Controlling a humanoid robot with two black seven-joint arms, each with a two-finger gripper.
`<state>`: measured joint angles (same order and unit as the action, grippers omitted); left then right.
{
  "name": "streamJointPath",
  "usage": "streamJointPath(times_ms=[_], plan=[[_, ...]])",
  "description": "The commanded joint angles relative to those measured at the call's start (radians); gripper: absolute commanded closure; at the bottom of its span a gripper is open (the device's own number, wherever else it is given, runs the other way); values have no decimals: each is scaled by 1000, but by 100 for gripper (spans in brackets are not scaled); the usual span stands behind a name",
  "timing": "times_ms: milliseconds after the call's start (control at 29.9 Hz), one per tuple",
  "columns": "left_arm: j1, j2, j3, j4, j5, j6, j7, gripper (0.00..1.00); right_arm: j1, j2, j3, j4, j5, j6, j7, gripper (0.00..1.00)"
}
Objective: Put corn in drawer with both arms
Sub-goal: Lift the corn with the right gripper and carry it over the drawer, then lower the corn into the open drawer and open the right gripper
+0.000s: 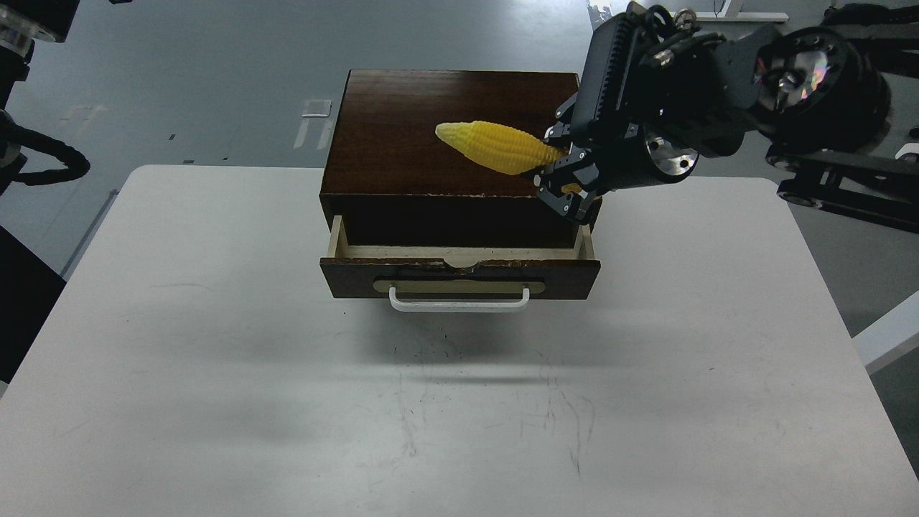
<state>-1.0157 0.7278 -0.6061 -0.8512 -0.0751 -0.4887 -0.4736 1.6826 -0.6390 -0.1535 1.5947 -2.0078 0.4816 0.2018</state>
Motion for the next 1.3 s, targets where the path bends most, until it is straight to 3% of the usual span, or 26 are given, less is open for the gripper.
streamJointPath(times_ms=[0, 301, 702, 802, 1002, 1069, 1269], plan=[[14, -14, 5, 20, -3, 0, 84, 2, -37, 21, -3, -4, -46, 0, -1, 100], [111, -37, 31, 83, 0, 0, 102, 2, -93, 39, -3, -6, -118, -1, -1, 100], [135, -53, 43, 84, 0, 0, 101, 2, -113, 85, 0, -21, -135, -4, -1, 100], [134, -53, 43, 83, -2, 0, 101, 2, -113, 88, 0, -21, -135, -12, -2, 92], [134, -51, 42, 84, -2, 0, 99, 2, -127, 108, 0, -62, -135, -95, -5, 65], [132, -51, 42, 84, 0, 0, 99, 2, -130, 120, 0, -75, -134, -136, -5, 49], [131, -51, 42, 83, 0, 0, 99, 2, -139, 111, 2, -68, -124, -150, -2, 36]])
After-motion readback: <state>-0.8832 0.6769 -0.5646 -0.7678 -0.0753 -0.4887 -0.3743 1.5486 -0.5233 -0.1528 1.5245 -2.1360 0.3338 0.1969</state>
